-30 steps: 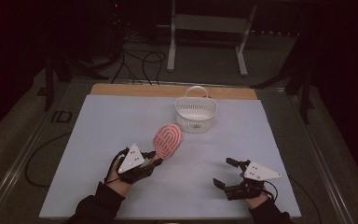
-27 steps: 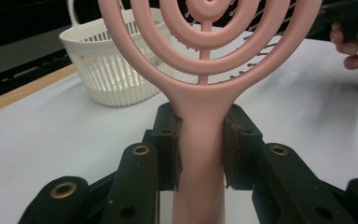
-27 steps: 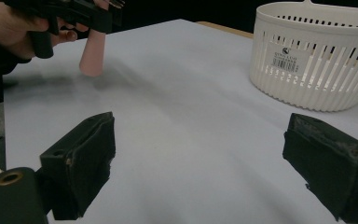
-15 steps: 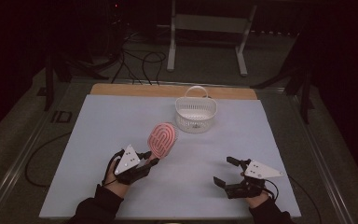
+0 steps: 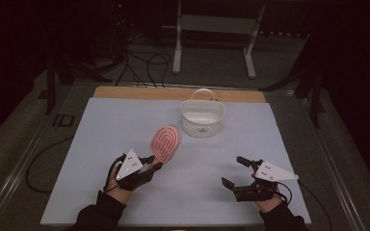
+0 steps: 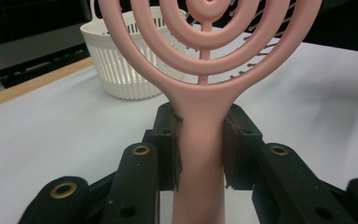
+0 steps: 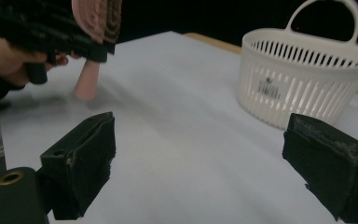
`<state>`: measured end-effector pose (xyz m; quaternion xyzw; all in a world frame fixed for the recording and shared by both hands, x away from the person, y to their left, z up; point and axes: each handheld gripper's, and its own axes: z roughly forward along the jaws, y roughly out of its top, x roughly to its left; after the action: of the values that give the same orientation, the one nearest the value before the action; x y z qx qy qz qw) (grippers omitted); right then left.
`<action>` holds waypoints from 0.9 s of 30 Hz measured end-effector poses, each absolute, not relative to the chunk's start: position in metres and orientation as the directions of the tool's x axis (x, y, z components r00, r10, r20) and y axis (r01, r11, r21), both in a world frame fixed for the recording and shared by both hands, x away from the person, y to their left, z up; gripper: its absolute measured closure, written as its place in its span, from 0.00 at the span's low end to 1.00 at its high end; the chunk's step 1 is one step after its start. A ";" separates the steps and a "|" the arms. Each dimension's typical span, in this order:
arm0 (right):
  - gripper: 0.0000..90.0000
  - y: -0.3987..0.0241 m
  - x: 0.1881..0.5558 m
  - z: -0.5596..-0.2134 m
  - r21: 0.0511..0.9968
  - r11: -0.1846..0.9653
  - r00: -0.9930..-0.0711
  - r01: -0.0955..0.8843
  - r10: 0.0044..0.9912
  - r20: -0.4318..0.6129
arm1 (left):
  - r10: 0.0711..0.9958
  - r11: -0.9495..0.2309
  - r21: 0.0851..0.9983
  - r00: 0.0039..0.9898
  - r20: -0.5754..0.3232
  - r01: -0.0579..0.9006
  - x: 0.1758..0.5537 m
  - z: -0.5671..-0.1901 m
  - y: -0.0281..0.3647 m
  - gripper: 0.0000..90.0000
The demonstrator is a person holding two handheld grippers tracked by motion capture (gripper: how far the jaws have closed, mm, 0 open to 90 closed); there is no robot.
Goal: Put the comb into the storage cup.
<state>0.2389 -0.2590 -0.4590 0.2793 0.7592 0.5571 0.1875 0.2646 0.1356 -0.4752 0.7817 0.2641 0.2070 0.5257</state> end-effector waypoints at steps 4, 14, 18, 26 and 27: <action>0.10 -0.260 0.240 -0.447 0.955 0.207 -0.768 0.213 0.639 0.033 | 0.628 -0.305 0.931 0.777 0.037 0.202 0.265 -0.475 0.136 0.79; 0.10 -0.253 0.243 -0.421 0.957 0.210 -0.775 0.199 0.631 0.023 | 0.631 -0.302 0.933 0.774 0.042 0.196 0.265 -0.475 0.135 0.79; 0.10 -0.248 0.245 -0.412 0.959 0.209 -0.777 0.194 0.629 0.020 | 0.628 -0.300 0.933 0.778 0.036 0.199 0.265 -0.475 0.136 0.79; 0.10 -0.235 0.249 -0.397 0.963 0.199 -0.788 0.180 0.616 0.020 | 0.629 -0.300 0.933 0.776 0.036 0.200 0.265 -0.475 0.136 0.79; 0.10 -0.234 0.249 -0.396 0.964 0.198 -0.788 0.179 0.615 0.020 | 0.629 -0.302 0.933 0.776 0.040 0.197 0.265 -0.474 0.136 0.79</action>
<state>0.2495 -0.2335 -0.3956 0.2646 0.7506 0.5751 0.1894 0.2651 0.1358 -0.4745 0.7805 0.2648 0.2046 0.5281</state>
